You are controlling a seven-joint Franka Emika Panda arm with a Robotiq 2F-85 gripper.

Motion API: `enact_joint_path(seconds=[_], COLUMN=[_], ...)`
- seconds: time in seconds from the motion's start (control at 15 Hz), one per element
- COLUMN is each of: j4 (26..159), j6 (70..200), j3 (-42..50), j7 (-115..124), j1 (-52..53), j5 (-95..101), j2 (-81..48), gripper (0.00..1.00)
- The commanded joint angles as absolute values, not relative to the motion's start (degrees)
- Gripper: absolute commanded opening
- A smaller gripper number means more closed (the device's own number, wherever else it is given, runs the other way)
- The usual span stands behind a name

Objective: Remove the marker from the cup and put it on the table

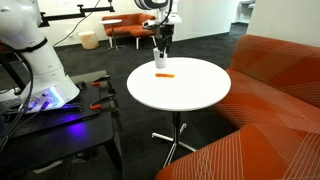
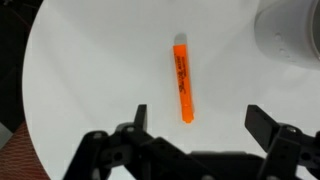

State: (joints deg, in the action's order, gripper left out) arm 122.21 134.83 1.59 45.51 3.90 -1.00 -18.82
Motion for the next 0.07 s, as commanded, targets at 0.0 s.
enact_joint_path(seconds=[0.0], j4=[122.1], j6=[134.7], j3=[2.2], j7=[45.3], j1=[4.5], j5=[-1.3], j2=[-18.8], gripper=[1.0])
